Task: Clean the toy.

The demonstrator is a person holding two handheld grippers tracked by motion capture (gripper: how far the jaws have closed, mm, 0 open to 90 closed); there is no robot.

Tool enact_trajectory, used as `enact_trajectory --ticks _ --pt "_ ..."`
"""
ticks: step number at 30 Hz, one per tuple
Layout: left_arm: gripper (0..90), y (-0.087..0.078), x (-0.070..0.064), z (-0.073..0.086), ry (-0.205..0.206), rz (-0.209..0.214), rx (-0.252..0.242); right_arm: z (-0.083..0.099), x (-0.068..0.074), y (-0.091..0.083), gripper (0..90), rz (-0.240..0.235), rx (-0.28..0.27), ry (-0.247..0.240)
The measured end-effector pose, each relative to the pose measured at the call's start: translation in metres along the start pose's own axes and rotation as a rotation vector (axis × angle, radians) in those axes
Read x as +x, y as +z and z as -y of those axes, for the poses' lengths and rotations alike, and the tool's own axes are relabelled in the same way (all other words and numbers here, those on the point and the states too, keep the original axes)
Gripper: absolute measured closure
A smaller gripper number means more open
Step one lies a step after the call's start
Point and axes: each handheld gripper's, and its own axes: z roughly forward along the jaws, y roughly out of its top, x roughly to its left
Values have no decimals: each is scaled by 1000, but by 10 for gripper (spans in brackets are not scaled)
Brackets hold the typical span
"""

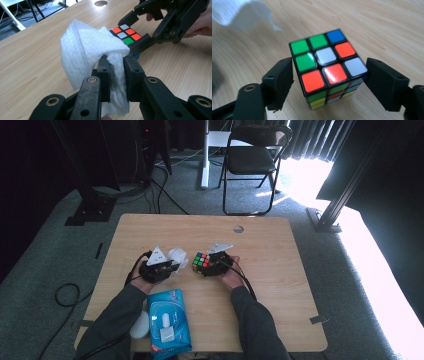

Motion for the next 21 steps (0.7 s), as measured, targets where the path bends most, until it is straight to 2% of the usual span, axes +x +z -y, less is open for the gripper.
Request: enact_trajectory --ticks 4,6,9,13,18,21 --pt "772 0 1 0 -2 -1 0 3 -1 5 258 7 18 0" --pt "772 0 1 0 -3 -1 -1 4 -1 6 269 13 16 0" --pt "771 0 1 0 -2 1 -2 5 0 5 338 24 9 -12" --pt "764 0 2 -1 -3 1 0 7 1 3 341 41 0 -13" --pt "770 0 3 0 -7 -5 1 10 2 -2 342 28 -18 -4" --pt "771 0 3 -1 -10 -2 0 12 4 -7 343 15 -26 -19"
